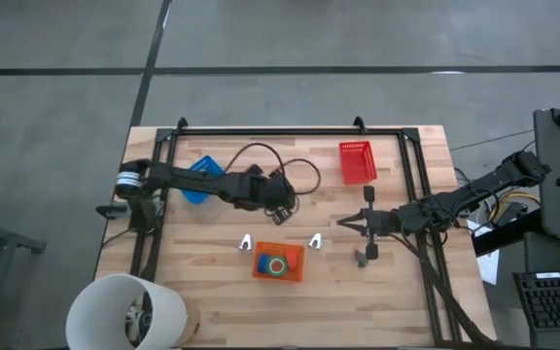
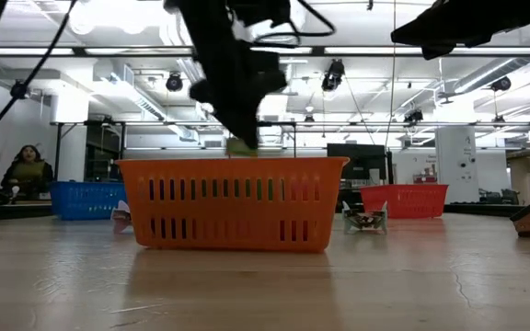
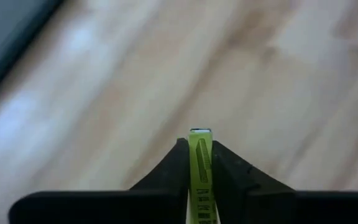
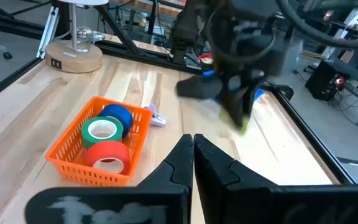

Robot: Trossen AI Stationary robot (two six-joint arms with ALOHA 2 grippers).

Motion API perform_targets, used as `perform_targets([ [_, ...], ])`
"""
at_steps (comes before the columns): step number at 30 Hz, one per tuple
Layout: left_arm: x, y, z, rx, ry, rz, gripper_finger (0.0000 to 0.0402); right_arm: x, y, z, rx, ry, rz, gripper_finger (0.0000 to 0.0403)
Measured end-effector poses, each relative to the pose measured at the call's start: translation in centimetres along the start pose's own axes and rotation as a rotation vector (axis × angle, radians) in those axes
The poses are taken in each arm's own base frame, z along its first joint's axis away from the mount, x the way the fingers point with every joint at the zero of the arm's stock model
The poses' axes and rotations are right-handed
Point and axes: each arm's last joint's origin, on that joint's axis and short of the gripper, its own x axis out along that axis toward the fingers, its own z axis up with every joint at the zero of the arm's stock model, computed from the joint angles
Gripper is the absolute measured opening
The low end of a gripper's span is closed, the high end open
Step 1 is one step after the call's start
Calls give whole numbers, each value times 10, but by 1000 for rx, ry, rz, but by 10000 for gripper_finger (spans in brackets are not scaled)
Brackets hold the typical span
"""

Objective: Pick and place Stapler, Stapler remover, tape
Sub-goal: Put the green staple box into the blue bin

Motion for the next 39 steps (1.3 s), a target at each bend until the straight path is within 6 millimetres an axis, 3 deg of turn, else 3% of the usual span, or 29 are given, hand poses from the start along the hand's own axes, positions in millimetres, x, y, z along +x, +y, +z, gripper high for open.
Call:
perform_targets([
  [5, -30, 28, -9, -3, 23, 214, 67, 0, 0, 0, 1, 1, 0, 8],
  [13, -57, 64, -34, -71, 50, 508, 46, 0, 0, -1, 1, 5, 0, 8],
  [20, -40, 85, -60, -118, 99, 599, 69, 0, 0, -1, 1, 5, 0, 8],
  [30, 0, 117, -99, -166, 311, 696, 52, 0, 0, -1, 1, 5, 0, 8],
  [39, 18, 119, -113, -160, 316, 657, 78, 0, 0, -1, -2, 5, -1, 8],
])
